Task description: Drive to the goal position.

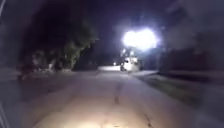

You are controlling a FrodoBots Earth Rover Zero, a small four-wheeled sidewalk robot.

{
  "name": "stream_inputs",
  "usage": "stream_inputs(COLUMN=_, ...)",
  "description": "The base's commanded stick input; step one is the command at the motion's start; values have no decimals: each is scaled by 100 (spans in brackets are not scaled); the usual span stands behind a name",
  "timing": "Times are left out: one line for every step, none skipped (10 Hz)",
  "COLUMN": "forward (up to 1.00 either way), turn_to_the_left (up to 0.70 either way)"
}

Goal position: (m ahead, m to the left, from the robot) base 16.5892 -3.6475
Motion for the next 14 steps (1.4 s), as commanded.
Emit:
stream_inputs(forward=70, turn_to_the_left=0)
stream_inputs(forward=70, turn_to_the_left=0)
stream_inputs(forward=70, turn_to_the_left=0)
stream_inputs(forward=70, turn_to_the_left=0)
stream_inputs(forward=70, turn_to_the_left=0)
stream_inputs(forward=70, turn_to_the_left=0)
stream_inputs(forward=70, turn_to_the_left=0)
stream_inputs(forward=70, turn_to_the_left=0)
stream_inputs(forward=70, turn_to_the_left=0)
stream_inputs(forward=70, turn_to_the_left=0)
stream_inputs(forward=70, turn_to_the_left=0)
stream_inputs(forward=70, turn_to_the_left=0)
stream_inputs(forward=70, turn_to_the_left=0)
stream_inputs(forward=70, turn_to_the_left=0)
